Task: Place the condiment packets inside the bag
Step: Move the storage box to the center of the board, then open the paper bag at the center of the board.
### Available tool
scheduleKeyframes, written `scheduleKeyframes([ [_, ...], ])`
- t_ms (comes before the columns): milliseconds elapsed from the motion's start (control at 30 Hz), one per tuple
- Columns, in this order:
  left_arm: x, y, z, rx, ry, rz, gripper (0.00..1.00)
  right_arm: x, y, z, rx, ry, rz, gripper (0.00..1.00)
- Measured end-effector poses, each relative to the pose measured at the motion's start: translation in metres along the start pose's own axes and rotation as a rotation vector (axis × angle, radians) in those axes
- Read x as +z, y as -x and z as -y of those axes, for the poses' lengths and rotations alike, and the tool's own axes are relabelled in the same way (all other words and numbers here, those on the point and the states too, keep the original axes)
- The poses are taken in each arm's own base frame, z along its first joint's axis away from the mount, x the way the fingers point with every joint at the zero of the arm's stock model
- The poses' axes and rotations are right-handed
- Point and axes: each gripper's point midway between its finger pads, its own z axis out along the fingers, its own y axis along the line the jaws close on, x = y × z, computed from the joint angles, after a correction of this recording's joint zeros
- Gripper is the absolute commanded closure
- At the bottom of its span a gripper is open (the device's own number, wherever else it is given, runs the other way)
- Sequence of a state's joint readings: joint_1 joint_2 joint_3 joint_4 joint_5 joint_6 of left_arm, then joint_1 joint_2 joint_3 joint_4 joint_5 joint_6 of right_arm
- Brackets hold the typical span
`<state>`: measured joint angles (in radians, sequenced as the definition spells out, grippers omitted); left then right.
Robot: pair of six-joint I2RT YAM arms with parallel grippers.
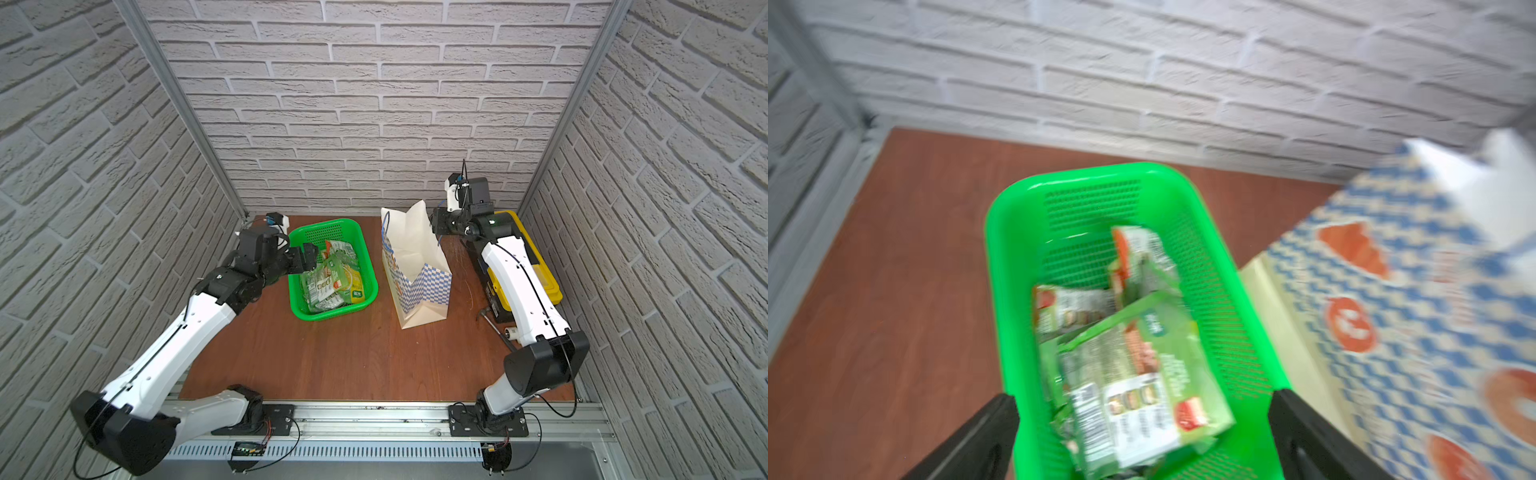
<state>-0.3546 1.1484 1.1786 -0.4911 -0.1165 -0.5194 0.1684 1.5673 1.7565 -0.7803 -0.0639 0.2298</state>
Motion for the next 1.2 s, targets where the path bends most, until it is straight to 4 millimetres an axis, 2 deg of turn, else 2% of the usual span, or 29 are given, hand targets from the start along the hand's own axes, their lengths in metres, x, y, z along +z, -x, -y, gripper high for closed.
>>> scheduleKeyframes([
  [133, -0.02, 0.02, 0.075, 0.069, -0.192, 0.063, 0.02, -0.009, 0.012, -0.005, 0.021, 0.015, 0.032, 0.97],
  [233, -0.022, 0.041, 0.125, 0.118, -0.283, 0.089, 0.02, -0.011, 0.013, -0.006, 0.04, 0.019, 0.035, 0.97],
  [333, -0.011, 0.059, 0.162, 0.156, -0.318, 0.104, 0.02, -0.014, 0.013, -0.007, 0.068, 0.032, 0.044, 0.97],
  [433, 0.008, 0.059, 0.182, 0.173, -0.327, 0.083, 0.05, -0.018, 0.011, -0.009, 0.111, 0.048, 0.059, 0.97],
  [467, 0.015, 0.055, 0.185, 0.178, -0.325, 0.067, 0.08, -0.02, 0.012, -0.01, 0.123, 0.053, 0.065, 0.97],
  [500, 0.023, 0.049, 0.188, 0.186, -0.32, 0.045, 0.17, -0.022, 0.014, -0.011, 0.135, 0.058, 0.077, 0.97],
  [567, 0.036, 0.042, 0.188, 0.194, -0.295, 0.01, 0.39, -0.025, 0.018, -0.012, 0.156, 0.066, 0.102, 0.97],
  [633, 0.047, 0.038, 0.186, 0.21, -0.262, -0.013, 0.66, -0.027, 0.022, -0.013, 0.173, 0.072, 0.121, 0.97],
  [700, 0.052, 0.036, 0.182, 0.222, -0.235, -0.022, 0.84, -0.028, 0.025, -0.013, 0.182, 0.075, 0.135, 0.97],
  [767, 0.055, 0.036, 0.172, 0.227, -0.202, -0.031, 0.96, -0.028, 0.027, -0.012, 0.194, 0.075, 0.142, 0.97],
  [800, 0.056, 0.039, 0.165, 0.226, -0.185, -0.029, 1.0, -0.028, 0.028, -0.01, 0.2, 0.075, 0.147, 0.97],
  [1033, 0.065, 0.068, 0.11, 0.169, -0.066, 0.001, 1.0, -0.027, 0.031, 0.006, 0.28, 0.105, 0.167, 0.97],
  [1133, 0.065, 0.083, 0.095, 0.145, -0.044, 0.025, 1.0, -0.029, 0.038, 0.01, 0.298, 0.122, 0.191, 0.97],
  [1200, 0.063, 0.09, 0.093, 0.137, -0.047, 0.037, 1.0, -0.03, 0.042, 0.01, 0.302, 0.132, 0.202, 0.97],
])
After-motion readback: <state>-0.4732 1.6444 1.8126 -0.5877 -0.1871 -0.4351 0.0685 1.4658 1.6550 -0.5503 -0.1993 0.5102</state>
